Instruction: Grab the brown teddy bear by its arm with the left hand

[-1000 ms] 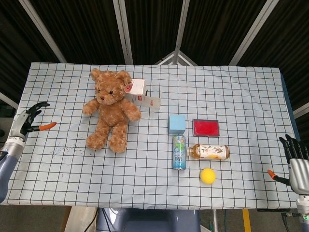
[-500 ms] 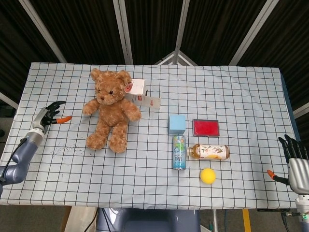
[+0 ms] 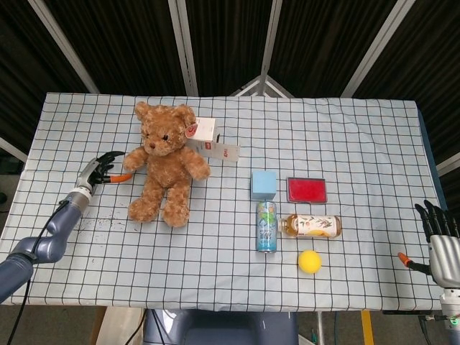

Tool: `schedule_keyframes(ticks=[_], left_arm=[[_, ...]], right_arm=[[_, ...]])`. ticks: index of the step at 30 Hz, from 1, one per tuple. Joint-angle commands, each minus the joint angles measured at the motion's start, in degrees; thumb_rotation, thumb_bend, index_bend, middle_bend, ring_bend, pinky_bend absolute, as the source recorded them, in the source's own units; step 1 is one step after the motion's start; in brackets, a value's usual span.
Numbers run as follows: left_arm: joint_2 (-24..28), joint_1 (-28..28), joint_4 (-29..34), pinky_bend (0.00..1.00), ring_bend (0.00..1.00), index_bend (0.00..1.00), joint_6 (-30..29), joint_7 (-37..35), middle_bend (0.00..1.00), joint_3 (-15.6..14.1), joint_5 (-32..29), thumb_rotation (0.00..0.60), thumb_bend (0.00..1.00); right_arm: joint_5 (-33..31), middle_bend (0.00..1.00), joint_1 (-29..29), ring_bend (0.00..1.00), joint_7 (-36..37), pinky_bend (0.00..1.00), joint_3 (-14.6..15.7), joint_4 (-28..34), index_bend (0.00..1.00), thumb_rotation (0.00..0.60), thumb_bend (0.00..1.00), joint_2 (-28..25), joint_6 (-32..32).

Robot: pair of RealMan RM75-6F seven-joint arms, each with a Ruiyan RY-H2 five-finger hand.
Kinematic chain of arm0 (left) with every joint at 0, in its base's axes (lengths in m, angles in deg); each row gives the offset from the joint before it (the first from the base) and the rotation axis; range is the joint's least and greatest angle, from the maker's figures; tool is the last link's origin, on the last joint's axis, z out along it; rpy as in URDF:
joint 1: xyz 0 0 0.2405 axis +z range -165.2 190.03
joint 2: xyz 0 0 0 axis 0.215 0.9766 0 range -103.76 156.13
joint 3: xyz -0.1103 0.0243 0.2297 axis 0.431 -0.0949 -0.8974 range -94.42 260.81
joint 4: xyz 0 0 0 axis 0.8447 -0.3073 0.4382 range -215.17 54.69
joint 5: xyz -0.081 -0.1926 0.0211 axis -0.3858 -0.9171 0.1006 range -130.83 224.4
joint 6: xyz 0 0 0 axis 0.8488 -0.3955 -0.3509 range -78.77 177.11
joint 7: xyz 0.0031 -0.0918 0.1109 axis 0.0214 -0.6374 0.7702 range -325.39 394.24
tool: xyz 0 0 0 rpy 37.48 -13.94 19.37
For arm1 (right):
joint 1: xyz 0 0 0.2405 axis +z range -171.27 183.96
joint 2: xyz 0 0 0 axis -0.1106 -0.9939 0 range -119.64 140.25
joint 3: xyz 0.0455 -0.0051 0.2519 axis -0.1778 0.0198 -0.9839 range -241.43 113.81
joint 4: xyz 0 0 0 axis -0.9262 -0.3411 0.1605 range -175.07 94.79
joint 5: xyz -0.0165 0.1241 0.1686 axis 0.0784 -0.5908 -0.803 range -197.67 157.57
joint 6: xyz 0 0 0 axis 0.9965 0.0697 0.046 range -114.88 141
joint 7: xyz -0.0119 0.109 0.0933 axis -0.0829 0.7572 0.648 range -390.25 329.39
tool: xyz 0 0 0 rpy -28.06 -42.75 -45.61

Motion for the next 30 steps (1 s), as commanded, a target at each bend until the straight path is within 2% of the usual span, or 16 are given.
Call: schedule_keyframes(ticks=[1, 24, 30], left_arm=[[-1.06, -0.79, -0.92, 0.00, 0.00, 0.23, -0.03, 0.95, 0.10, 0.09, -0.03, 0.600, 0.28], [-4.02, -0.87, -2.95, 0.00, 0.00, 0.35, -3.20, 4.55, 0.23, 1.65, -3.31, 0.600, 0.38], [-4.31, -0.95, -3.02, 0.00, 0.00, 0.39, -3.55, 5.80, 0.27, 1.84, -3.95, 0.600, 0.45]], right_arm=[[-0.05, 0.02, 0.02, 0.00, 0.00, 0.00, 0.01, 0.04, 0.05, 0.600, 0.13, -0.02, -0.08], [-0.38, 0.02, -0.03, 0.00, -0.50, 0.00, -0.06, 0.56, 0.05, 0.600, 0.13, -0.11, -0.13], [-0.47, 0.02, -0.08, 0.00, -0.49, 0.00, -0.08, 0.71, 0.05, 0.600, 0.13, -0.15, -0.12]])
